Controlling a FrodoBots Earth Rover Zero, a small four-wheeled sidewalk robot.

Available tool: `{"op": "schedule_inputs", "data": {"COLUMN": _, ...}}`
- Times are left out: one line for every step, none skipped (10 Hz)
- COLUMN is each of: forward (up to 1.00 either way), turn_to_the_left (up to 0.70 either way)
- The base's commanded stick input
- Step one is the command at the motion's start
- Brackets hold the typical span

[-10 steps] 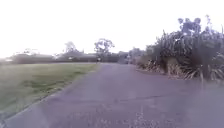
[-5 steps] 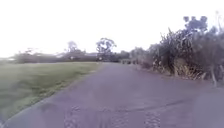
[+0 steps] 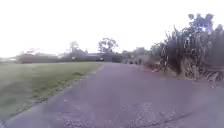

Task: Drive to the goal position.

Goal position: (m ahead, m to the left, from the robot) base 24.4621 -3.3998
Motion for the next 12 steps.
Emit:
{"op": "schedule_inputs", "data": {"forward": 0.70, "turn_to_the_left": -0.35}}
{"op": "schedule_inputs", "data": {"forward": 0.70, "turn_to_the_left": -0.35}}
{"op": "schedule_inputs", "data": {"forward": 0.70, "turn_to_the_left": -0.35}}
{"op": "schedule_inputs", "data": {"forward": 0.70, "turn_to_the_left": -0.35}}
{"op": "schedule_inputs", "data": {"forward": 0.70, "turn_to_the_left": -0.35}}
{"op": "schedule_inputs", "data": {"forward": 0.70, "turn_to_the_left": -0.35}}
{"op": "schedule_inputs", "data": {"forward": 0.70, "turn_to_the_left": -0.35}}
{"op": "schedule_inputs", "data": {"forward": 0.70, "turn_to_the_left": -0.35}}
{"op": "schedule_inputs", "data": {"forward": 0.70, "turn_to_the_left": -0.35}}
{"op": "schedule_inputs", "data": {"forward": 0.70, "turn_to_the_left": 0.00}}
{"op": "schedule_inputs", "data": {"forward": 0.70, "turn_to_the_left": 0.00}}
{"op": "schedule_inputs", "data": {"forward": 0.70, "turn_to_the_left": 0.00}}
